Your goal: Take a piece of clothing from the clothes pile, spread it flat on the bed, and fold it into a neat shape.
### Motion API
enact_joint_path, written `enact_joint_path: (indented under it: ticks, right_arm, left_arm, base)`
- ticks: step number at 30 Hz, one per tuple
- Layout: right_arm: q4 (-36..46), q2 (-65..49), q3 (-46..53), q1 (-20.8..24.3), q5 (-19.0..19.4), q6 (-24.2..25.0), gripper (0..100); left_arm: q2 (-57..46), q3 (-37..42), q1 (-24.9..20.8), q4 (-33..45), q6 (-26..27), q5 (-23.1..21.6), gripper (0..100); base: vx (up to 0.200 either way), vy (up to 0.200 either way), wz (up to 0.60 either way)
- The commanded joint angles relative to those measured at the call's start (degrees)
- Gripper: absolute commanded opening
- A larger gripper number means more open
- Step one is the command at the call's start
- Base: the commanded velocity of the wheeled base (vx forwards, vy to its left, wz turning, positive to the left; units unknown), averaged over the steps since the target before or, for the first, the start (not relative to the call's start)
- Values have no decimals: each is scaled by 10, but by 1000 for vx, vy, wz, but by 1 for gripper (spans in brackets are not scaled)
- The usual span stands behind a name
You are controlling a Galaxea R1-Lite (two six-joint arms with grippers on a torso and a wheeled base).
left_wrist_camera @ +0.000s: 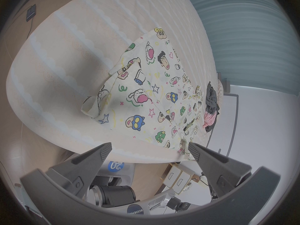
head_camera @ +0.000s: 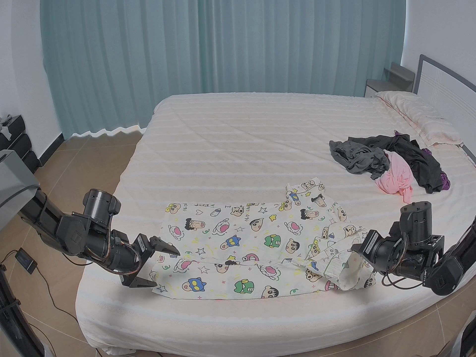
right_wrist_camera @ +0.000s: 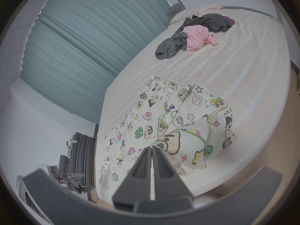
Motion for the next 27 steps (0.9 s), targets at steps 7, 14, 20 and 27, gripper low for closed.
enact_joint_path:
  ticks: [7,14,20,27]
  right_arm:
    - [44,-29,1,2,1,-23,0]
    - [73,-39,1,8,6,-36,0]
    - [75,-39,4,8,6,-37,0]
    - [76,-41,12,9,6,-52,100]
  left_arm:
    - [2,0,0,0,1,0,100]
    - [1,0,-1,0,1,0,100]
    - [2,0,0,0,1,0,100]
    - [2,0,-1,0,1,0,100]
  base:
    - [0,0,0]
    - [0,0,0]
    - [0,0,0]
    - [0,0,0]
